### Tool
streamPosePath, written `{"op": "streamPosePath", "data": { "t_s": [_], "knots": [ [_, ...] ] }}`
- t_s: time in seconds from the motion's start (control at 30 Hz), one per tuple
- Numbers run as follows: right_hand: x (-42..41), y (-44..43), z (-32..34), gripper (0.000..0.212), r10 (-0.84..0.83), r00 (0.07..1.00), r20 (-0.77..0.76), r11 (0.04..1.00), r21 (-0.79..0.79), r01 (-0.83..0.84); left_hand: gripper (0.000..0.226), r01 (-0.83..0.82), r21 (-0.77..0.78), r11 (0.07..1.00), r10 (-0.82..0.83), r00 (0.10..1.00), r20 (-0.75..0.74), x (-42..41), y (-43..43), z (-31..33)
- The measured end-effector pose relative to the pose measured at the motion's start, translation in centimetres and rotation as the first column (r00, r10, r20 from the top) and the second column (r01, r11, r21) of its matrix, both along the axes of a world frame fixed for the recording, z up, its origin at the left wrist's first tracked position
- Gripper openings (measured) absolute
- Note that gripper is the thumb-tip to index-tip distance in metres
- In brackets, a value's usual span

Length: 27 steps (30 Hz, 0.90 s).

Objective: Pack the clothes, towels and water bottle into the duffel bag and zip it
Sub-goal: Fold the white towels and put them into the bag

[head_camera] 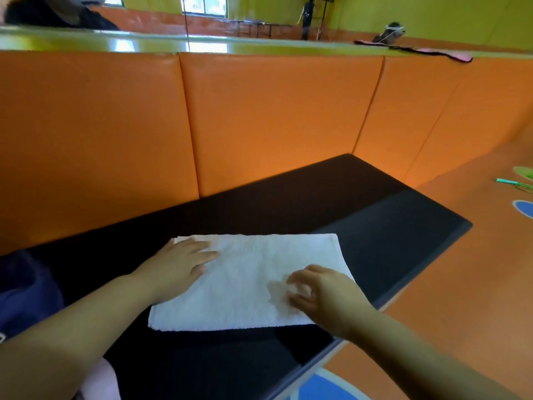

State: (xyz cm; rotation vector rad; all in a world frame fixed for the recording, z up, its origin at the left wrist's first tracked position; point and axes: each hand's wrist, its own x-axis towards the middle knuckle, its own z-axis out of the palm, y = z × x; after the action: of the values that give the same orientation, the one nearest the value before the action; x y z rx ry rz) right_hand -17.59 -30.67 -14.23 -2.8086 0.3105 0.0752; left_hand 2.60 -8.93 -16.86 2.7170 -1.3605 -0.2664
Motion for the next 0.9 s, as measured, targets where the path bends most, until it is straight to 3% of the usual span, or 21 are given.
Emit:
{"op": "streamPosePath", "data": {
  "t_s": [0.13,0.27,0.37,0.5,0.63,0.77,0.9],
  "knots": [
    [0.4,-0.3,-0.5,0.050,0.006,0.994,-0.113,0.998,-0.061,-0.013,0.045,-0.024,0.160,0.987,0.009,0.996,0.091,-0.8,0.5,1.4],
    [1.5,-2.2,-0.9,0.047,-0.018,0.976,-0.217,0.996,-0.093,-0.002,0.052,-0.009,0.239,0.971,-0.024,0.991,0.135,-2.8,1.1,2.8],
    [1.8,-2.8,-1.5,0.057,-0.059,0.957,-0.284,0.992,-0.120,0.026,0.051,-0.003,0.156,0.988,0.011,0.999,-0.051,-4.4,1.7,2.7],
    [1.1,-1.9,-1.1,0.058,-0.086,0.984,-0.157,0.980,-0.190,0.055,0.044,0.048,0.003,0.999,-0.047,0.989,-0.138,-6.7,2.6,1.5],
    [-2.1,1.4,-0.4,0.050,0.153,0.987,0.047,0.976,-0.165,-0.143,0.032,0.001,-0.077,0.997,-0.013,0.988,-0.156,-8.2,3.5,0.6],
    [-6.0,4.5,-0.9,0.060,0.395,0.918,-0.031,0.903,-0.171,-0.394,0.037,-0.028,-0.048,0.998,0.021,0.992,-0.127,-10.1,3.9,0.6],
    [-7.5,5.3,-2.8,0.079,0.416,0.901,-0.125,0.873,-0.220,-0.434,0.046,-0.026,-0.006,1.000,0.025,0.994,-0.102,-11.9,4.7,0.4]
  ]
}}
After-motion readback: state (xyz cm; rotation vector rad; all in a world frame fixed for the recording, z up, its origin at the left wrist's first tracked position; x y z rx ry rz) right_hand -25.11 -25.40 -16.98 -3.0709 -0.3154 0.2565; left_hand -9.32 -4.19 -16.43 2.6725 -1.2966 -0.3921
